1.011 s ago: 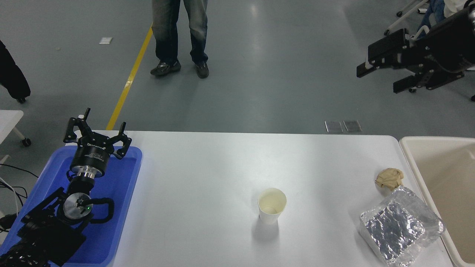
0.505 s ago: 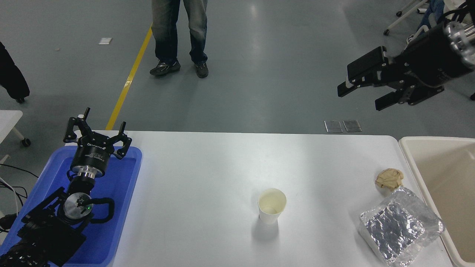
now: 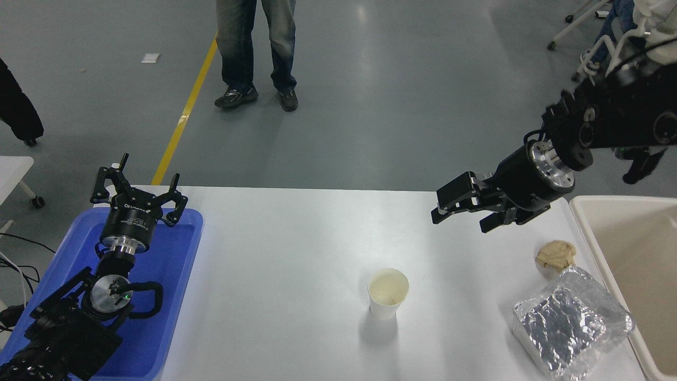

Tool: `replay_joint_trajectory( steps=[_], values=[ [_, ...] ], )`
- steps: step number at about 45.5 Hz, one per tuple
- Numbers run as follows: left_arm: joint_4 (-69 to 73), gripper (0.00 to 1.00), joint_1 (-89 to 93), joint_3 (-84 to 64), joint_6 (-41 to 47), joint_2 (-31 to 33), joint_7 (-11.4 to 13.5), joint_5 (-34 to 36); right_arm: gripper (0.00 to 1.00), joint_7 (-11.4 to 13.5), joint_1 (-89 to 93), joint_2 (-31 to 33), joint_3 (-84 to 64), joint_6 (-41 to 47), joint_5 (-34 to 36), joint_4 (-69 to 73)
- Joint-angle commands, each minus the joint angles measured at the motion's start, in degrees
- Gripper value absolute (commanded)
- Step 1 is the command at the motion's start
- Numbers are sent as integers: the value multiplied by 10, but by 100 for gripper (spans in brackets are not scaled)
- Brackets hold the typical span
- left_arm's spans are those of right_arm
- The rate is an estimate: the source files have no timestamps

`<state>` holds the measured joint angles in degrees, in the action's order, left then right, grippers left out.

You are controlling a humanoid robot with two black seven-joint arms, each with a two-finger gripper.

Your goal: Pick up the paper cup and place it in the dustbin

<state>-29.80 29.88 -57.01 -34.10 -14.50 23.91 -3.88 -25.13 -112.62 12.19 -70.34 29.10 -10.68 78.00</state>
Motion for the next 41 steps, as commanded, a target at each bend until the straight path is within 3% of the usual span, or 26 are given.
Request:
replay_joint_trajectory(
  steps=[1, 17, 25, 41],
  values=[
    [0, 100, 0, 0, 0, 0, 0, 0, 100, 0, 98, -45, 18, -69, 3, -36],
    [0, 100, 0, 0, 0, 0, 0, 0, 100, 0, 194, -88, 25, -147, 6, -88],
    [0, 100, 0, 0, 0, 0, 0, -1, 100, 0, 216, -103, 30, -156, 57, -108],
    [0, 100, 0, 0, 0, 0, 0, 0, 100, 0, 285, -122, 22, -201, 73, -160]
  ],
)
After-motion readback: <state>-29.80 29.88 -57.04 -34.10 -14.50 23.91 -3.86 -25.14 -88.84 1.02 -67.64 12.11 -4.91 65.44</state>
